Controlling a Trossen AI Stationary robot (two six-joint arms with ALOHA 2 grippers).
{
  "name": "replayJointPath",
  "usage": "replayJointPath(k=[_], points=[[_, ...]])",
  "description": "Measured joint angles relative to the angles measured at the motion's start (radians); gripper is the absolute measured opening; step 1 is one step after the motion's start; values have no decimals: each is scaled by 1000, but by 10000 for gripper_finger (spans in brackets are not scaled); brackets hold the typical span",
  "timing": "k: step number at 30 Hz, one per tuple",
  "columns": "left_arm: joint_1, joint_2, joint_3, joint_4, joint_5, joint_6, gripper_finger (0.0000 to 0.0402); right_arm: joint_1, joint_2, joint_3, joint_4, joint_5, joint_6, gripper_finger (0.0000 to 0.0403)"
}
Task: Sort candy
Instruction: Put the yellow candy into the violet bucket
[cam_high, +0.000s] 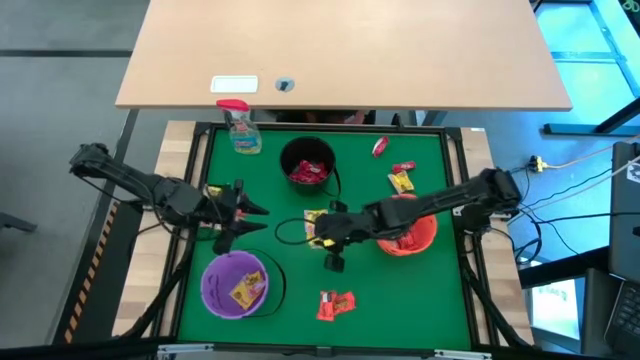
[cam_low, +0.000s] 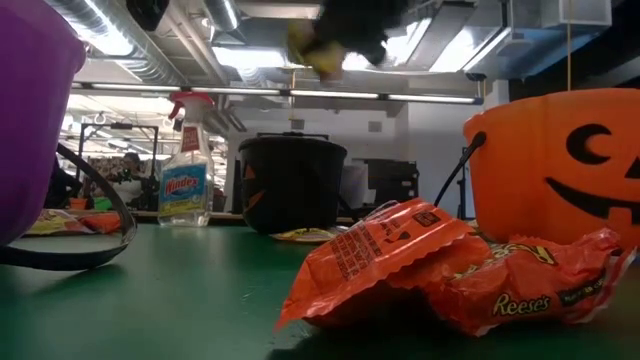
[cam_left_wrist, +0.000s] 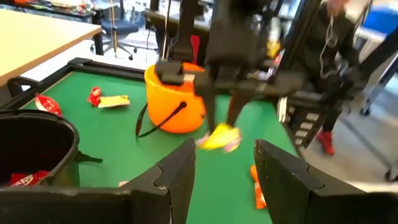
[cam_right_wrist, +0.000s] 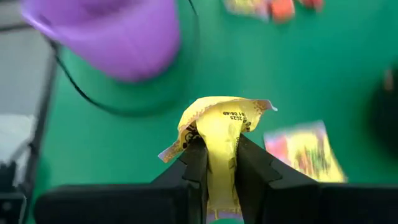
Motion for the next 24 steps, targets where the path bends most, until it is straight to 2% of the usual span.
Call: replayJointPath(k=[3, 7, 10, 16, 24], points=[[0, 54, 0, 8, 4, 41, 156, 13, -6, 0, 132, -3, -61, 53], [0, 125, 0, 97, 61, 121, 156, 12, -8, 0, 243, -72, -88, 53], [-1, 166, 0, 188, 109, 203, 156, 9, -8, 0, 256, -84, -91, 53], [-13, 235, 0, 281, 126, 373, 156, 9, -8, 0, 268, -120, -91, 53], [-13, 307, 0, 346, 94, 444, 156, 9, -8, 0, 364, -178, -92, 53]])
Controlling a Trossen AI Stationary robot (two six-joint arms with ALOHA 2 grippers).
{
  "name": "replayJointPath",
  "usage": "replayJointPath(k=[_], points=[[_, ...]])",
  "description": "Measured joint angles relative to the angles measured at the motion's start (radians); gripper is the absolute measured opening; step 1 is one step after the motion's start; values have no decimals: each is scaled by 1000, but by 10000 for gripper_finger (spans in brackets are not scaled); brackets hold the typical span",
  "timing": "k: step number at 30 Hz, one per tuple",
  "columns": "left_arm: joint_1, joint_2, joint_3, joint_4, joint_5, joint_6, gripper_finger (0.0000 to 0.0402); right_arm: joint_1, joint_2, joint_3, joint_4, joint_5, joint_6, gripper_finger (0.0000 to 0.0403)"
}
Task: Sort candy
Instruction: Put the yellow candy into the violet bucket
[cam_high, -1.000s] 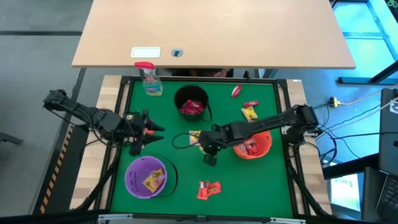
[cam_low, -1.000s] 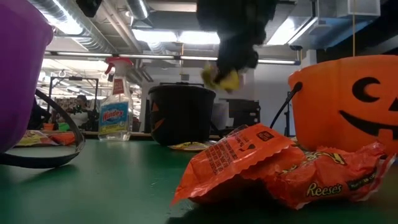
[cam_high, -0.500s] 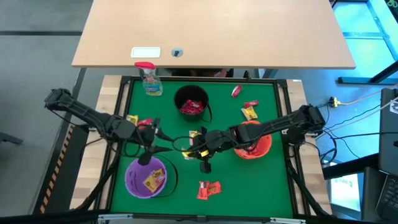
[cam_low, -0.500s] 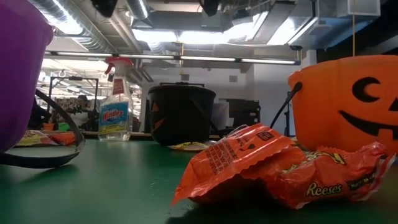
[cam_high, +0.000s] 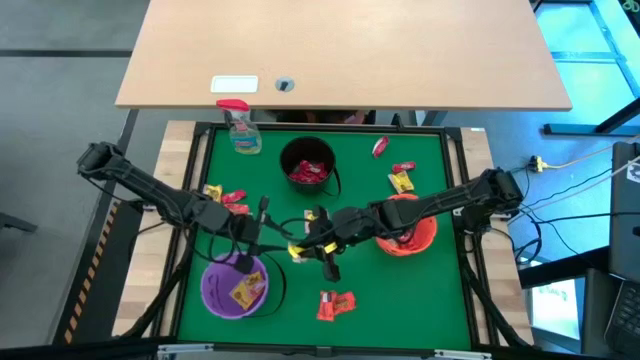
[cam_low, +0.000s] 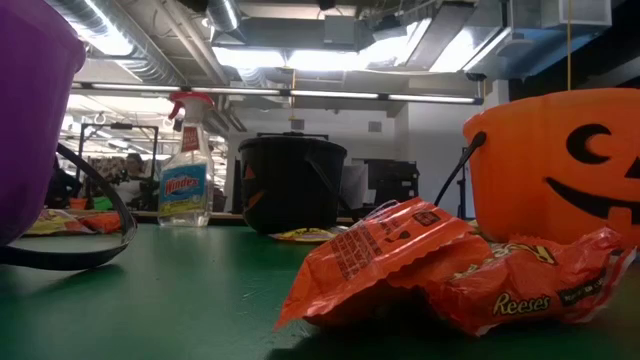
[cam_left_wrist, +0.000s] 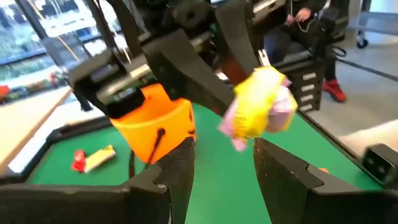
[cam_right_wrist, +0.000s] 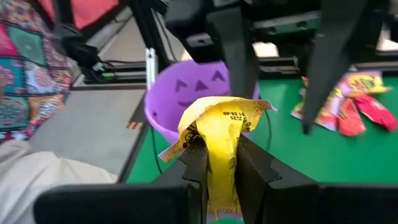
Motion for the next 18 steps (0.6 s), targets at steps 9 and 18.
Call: replayJointPath(k=[9, 18], points=[[0, 8, 0, 60, 41, 40, 156, 0, 0, 0, 5, -14, 3, 53], [0, 69, -2, 122, 113, 49, 156, -11, 22, 0, 31, -35, 5, 53]])
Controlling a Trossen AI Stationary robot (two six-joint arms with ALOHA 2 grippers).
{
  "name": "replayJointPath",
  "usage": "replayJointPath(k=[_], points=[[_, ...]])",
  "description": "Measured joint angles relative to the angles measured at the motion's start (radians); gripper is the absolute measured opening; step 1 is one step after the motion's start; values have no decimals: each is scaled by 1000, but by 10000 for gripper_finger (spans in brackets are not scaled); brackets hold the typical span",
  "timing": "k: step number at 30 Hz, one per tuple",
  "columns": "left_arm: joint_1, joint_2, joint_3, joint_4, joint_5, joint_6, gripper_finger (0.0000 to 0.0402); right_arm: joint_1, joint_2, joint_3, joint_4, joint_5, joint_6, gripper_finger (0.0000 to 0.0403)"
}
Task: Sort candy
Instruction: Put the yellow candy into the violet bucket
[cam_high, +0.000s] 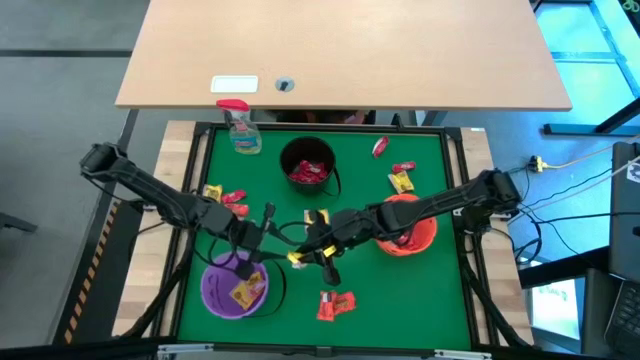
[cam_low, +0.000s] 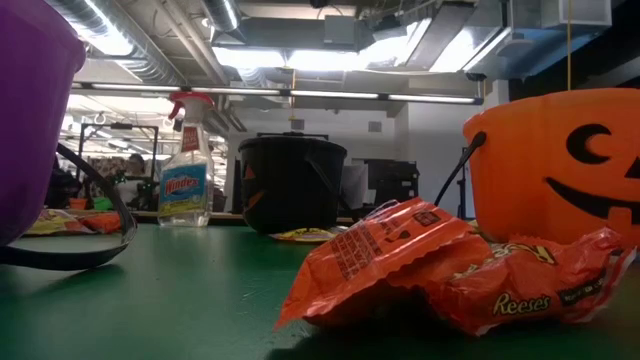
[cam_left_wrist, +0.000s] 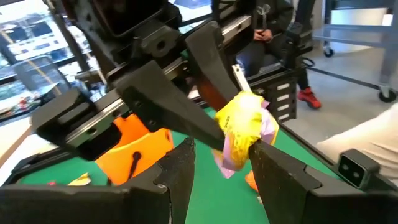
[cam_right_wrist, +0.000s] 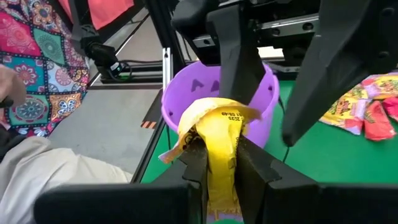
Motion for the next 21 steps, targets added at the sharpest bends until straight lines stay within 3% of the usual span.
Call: replayJointPath(k=[21], points=[[-51, 11, 0, 29, 12, -11, 156, -3, 12, 2, -2, 21, 3, 53]])
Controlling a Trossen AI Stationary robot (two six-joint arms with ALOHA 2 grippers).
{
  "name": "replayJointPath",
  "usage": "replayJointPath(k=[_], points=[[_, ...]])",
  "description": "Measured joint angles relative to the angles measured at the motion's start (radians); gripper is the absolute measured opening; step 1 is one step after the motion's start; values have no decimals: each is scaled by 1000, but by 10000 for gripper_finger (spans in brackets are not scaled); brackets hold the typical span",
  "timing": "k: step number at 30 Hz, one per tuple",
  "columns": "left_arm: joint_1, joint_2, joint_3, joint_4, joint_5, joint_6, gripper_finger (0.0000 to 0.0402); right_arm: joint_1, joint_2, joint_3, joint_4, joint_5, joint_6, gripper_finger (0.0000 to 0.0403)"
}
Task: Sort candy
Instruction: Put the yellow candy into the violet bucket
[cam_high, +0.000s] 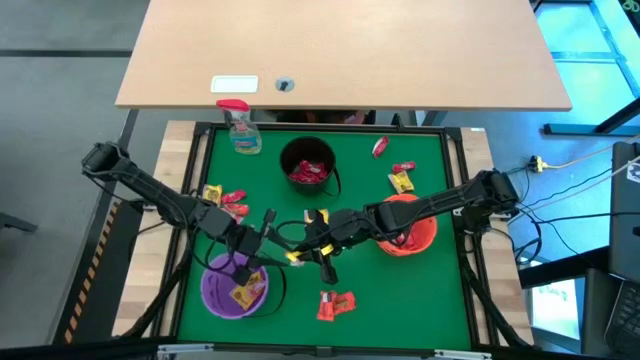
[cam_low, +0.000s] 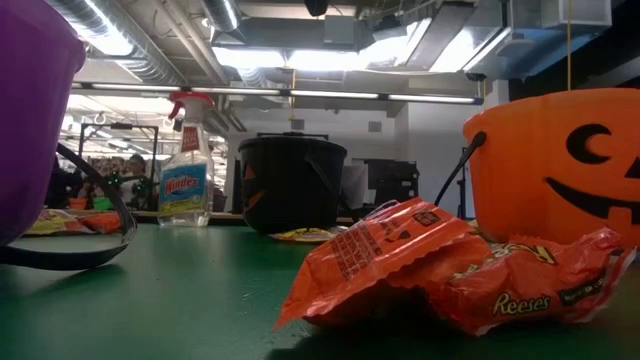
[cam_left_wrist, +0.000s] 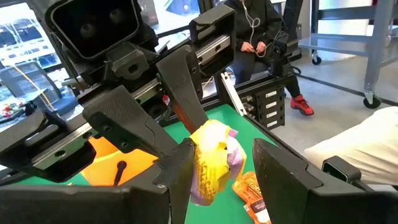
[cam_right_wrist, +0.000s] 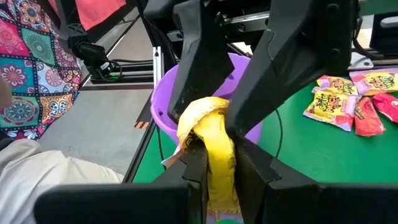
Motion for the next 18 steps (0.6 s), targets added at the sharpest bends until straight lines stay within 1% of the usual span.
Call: replayJointPath(k=[6, 9, 13, 18], points=[[-1, 0, 0, -1, -21, 0, 155, 0, 0, 0, -3, 10, 0, 53], [-1, 0, 0, -2, -35, 0, 143, 0, 0, 0, -4, 17, 0, 53], [-2, 0, 0, -6, -54, 1, 107, 0, 0, 0, -5, 18, 0, 53], [-2, -1, 0, -8, -68, 36, 42, 0, 0, 0, -6, 18, 0, 53]])
